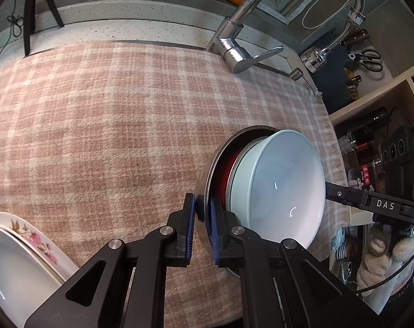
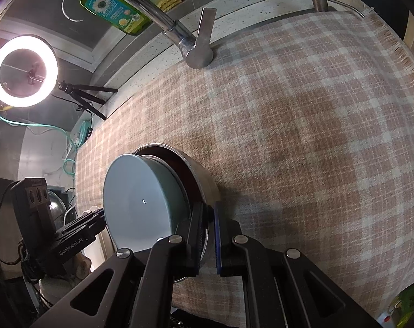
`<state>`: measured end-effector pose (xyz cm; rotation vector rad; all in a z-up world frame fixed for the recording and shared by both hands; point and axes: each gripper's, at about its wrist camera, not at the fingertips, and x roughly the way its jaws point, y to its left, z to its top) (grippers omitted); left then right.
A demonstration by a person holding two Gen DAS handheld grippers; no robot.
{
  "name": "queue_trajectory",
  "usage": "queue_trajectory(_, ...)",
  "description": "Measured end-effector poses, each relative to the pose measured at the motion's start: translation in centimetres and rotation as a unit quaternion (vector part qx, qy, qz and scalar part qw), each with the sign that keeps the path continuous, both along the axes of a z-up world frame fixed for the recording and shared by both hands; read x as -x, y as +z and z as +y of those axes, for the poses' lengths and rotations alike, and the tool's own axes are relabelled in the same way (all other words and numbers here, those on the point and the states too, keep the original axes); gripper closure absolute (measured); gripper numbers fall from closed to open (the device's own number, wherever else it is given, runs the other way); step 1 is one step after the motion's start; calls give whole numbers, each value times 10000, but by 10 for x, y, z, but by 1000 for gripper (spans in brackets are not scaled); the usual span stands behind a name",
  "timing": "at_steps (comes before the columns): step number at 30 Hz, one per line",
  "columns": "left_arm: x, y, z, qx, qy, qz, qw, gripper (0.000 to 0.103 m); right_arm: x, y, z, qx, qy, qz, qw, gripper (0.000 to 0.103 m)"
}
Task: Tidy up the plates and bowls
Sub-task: 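Close the right gripper on the rim of the nested bowl stack, then lift the nested bowls and lower them onto the floral plate stack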
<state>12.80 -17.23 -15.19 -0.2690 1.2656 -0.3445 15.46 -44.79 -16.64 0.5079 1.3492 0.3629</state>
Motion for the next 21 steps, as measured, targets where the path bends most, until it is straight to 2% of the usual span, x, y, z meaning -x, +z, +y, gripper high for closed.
queue_trajectory(12,1,17,13,-28,168,-189,9997,96,-8,19,12,-3,100,-91,9999,96)
queue_trajectory(21,8,39,42,-59,512,-413,9978,96,-16,45,44,-35,435,-322,9985,96)
